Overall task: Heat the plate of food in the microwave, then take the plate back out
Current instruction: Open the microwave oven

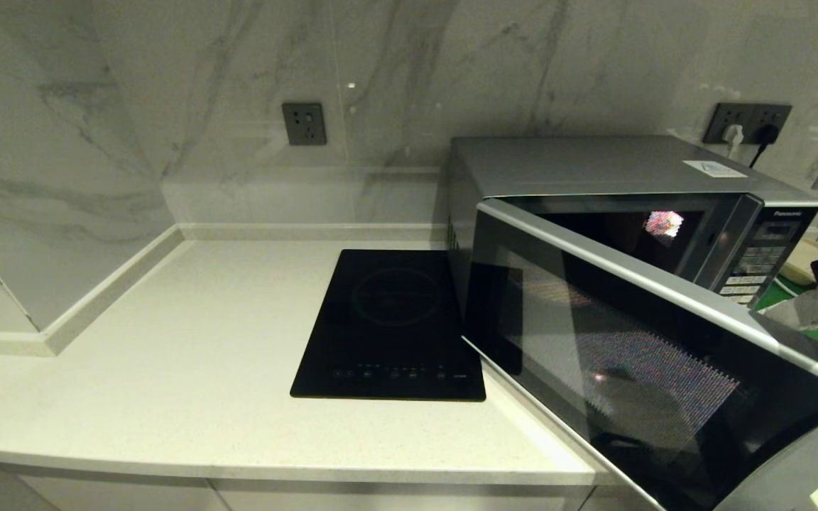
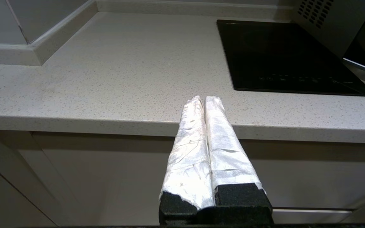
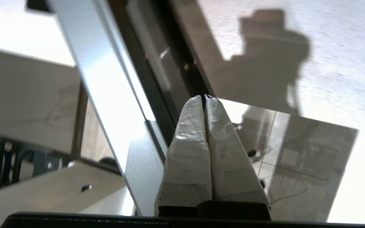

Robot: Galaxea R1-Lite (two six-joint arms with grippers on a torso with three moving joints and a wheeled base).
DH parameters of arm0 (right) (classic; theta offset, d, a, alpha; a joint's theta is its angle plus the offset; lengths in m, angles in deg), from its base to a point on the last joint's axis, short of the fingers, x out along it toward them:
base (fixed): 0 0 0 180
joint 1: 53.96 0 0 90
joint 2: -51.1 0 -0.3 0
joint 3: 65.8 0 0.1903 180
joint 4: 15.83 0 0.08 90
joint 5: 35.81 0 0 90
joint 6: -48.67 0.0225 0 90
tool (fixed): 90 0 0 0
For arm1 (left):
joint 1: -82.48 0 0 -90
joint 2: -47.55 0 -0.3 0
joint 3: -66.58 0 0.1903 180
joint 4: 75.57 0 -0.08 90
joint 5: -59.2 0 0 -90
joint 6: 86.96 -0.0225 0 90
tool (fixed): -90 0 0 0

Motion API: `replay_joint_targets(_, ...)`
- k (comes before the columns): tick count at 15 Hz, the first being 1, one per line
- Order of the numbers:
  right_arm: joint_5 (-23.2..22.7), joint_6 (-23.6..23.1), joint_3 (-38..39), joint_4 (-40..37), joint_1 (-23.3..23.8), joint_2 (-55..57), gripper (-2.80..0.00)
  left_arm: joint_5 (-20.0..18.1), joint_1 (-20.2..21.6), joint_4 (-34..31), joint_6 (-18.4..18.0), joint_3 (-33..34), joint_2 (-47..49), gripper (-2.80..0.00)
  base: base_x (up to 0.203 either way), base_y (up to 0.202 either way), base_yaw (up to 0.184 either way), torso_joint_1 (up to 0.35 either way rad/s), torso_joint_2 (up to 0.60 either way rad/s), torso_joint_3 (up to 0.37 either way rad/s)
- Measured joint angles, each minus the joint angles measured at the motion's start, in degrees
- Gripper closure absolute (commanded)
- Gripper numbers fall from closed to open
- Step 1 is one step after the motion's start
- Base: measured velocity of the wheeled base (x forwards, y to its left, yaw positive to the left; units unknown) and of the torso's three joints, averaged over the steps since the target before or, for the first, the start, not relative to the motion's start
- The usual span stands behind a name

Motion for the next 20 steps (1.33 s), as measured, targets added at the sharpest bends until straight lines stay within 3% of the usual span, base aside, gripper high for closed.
replay_joint_targets(12,2.61,0.34,1.49,-0.12,-22.08,0.47,0.00,0.00,0.00,0.00,0.00,0.00,0.00,0.00,0.000,0.000,0.000,0.000,0.00,0.000)
replay_joint_targets(20,1.16,-0.25,1.80,2.24,-30.17,-0.26,0.00,0.00,0.00,-0.01,0.00,0.00,0.00,0.00,0.000,0.000,0.000,0.000,0.00,0.000)
